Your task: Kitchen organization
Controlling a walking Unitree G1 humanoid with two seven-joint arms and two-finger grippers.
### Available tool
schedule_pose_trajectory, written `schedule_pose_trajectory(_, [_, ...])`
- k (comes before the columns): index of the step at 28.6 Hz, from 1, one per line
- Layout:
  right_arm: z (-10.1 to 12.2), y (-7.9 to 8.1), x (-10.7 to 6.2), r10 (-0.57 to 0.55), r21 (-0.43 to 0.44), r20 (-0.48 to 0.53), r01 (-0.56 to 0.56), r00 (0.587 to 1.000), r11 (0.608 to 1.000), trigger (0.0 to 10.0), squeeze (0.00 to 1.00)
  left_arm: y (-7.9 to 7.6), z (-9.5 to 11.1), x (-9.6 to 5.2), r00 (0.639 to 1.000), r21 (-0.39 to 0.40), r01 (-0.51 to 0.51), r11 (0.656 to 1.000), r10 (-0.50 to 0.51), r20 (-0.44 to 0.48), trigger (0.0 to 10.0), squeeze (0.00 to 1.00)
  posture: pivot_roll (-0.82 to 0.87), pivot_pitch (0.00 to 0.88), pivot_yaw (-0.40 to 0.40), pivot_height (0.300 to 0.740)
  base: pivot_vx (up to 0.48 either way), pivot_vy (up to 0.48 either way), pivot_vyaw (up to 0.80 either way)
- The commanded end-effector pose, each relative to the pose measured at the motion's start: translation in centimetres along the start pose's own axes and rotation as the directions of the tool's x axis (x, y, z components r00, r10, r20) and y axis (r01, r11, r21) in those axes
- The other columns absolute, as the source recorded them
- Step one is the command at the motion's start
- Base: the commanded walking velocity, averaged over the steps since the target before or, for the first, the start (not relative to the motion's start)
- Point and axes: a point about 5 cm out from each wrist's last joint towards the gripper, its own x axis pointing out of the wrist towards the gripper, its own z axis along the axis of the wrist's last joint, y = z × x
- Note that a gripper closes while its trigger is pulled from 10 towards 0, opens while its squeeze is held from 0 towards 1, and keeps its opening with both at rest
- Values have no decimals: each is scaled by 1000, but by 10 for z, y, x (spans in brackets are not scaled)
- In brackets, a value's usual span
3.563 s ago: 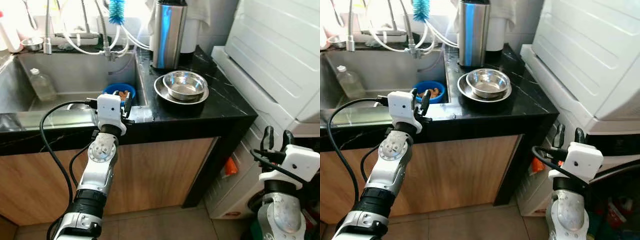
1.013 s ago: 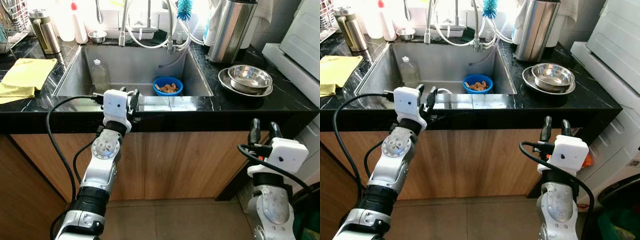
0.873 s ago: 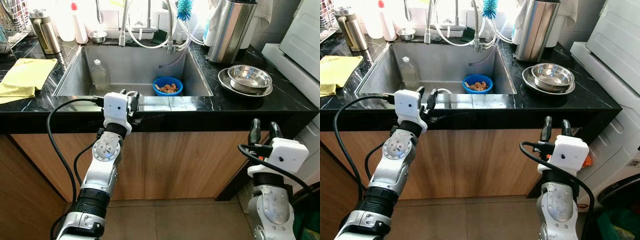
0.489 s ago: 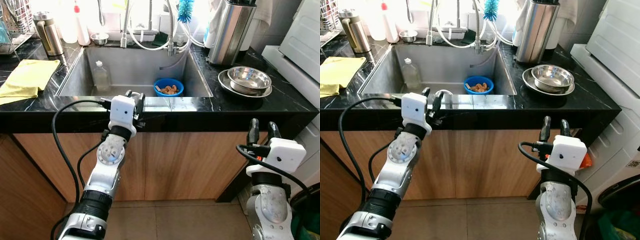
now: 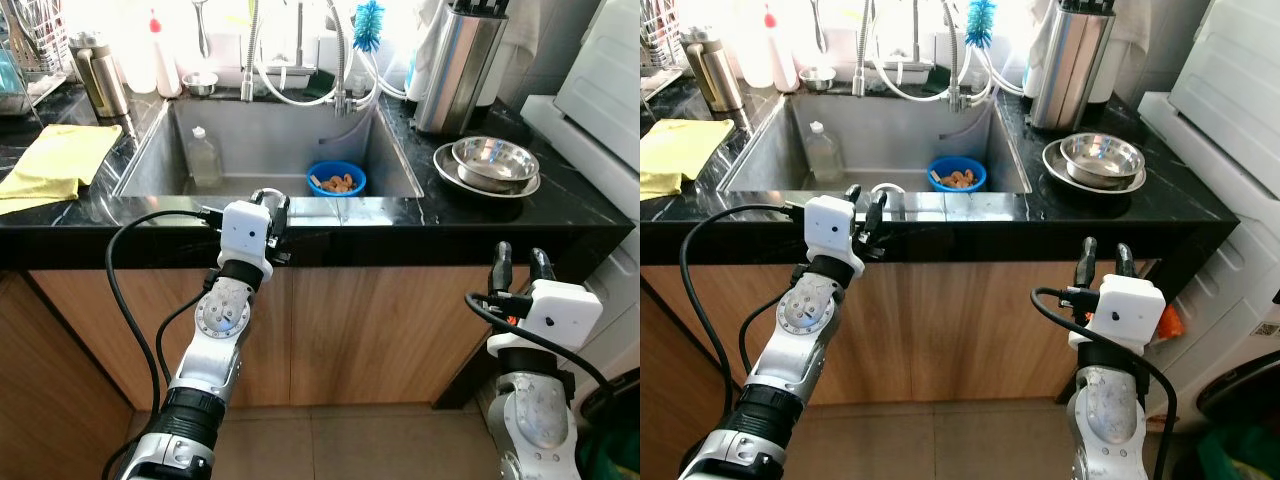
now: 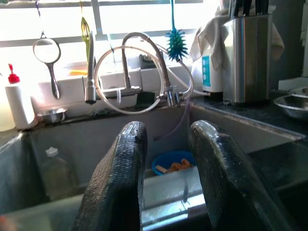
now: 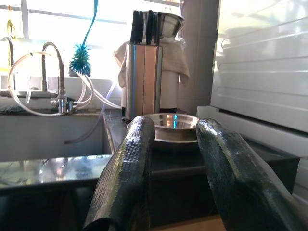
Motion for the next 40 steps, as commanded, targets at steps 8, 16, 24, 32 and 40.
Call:
schedule_pose_trajectory(8, [1,-4,1,-14,-6,6,14,1000,1000,10000,0,1,4,7,1000,8,-5,1000,5,13,10000,0,76,26,-62,740,300,0,0])
schedule_pose_trajectory(16, [1,-3,2,-10,-3,5,10,1000,1000,10000,0,0,4,7,1000,9,-9,1000,9,15,10000,0,76,27,-66,740,317,0,0])
schedule_pose_trajectory(24, [1,-3,2,-6,-2,6,6,1000,1000,10000,0,0,5,8,1000,6,-10,1000,10,19,10000,0,75,26,-68,740,335,0,0])
schedule_pose_trajectory(32, [1,-2,2,-2,-1,4,2,1000,1000,10000,0,0,5,8,1000,5,-12,1000,12,20,10000,0,76,26,-70,740,346,0,0])
schedule_pose_trajectory(40, [1,-2,2,-1,-1,4,1,1000,1000,10000,0,0,4,8,1000,4,-11,1000,11,20,10000,0,75,26,-70,740,347,0,0])
